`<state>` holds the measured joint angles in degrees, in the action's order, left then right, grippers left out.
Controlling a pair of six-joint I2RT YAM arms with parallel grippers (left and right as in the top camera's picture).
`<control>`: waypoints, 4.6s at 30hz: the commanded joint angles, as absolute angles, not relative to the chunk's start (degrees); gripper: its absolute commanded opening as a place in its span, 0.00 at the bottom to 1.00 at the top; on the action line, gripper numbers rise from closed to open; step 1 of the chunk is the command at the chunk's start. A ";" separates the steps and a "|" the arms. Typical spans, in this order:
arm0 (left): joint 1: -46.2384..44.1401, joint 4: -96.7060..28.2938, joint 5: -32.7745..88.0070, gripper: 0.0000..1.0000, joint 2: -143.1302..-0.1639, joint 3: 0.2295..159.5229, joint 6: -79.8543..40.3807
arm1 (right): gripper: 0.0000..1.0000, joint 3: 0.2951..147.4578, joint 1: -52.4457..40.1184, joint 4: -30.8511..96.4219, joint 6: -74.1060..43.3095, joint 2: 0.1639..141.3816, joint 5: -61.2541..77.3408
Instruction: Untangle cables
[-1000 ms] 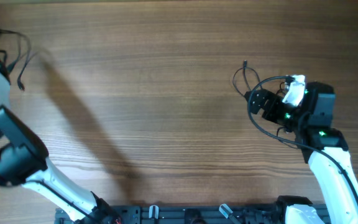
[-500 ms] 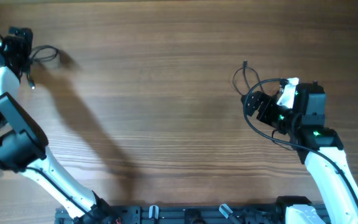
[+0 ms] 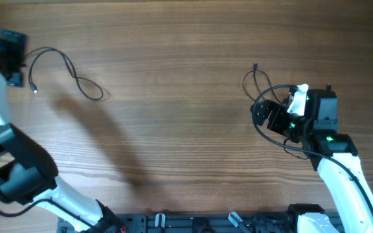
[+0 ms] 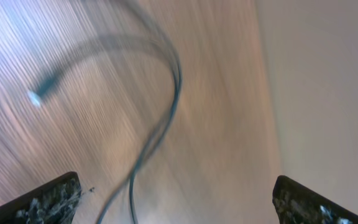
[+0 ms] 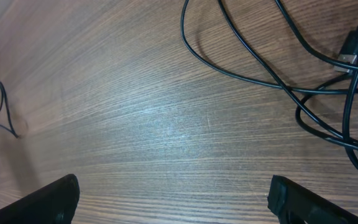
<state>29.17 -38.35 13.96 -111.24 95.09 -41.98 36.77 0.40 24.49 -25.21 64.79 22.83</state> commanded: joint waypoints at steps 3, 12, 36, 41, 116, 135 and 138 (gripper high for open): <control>10.55 -43.11 18.33 0.67 -113.27 94.72 -22.61 | 1.00 36.62 0.16 24.80 -23.99 64.29 21.76; -1.56 -47.42 -6.72 0.04 -120.14 89.10 -32.67 | 1.00 36.62 0.16 26.72 -24.01 64.29 18.74; 30.06 -5.48 -11.92 0.04 -128.29 86.24 -33.21 | 1.00 36.62 0.16 27.07 -26.72 64.29 17.50; 34.85 -16.16 -8.27 0.04 -129.71 103.61 -30.50 | 1.00 36.62 0.16 27.09 -27.18 64.29 17.56; -34.41 -51.99 13.19 0.04 -113.38 113.54 -31.90 | 1.00 41.56 25.12 41.54 -15.77 63.05 44.64; -34.65 -62.63 16.25 0.04 -102.00 113.54 -6.63 | 0.97 41.56 -4.40 -13.15 -57.49 87.66 56.62; -34.65 -62.63 17.32 0.04 -102.00 113.54 -6.63 | 0.72 41.56 -8.86 -27.42 -68.82 91.61 55.42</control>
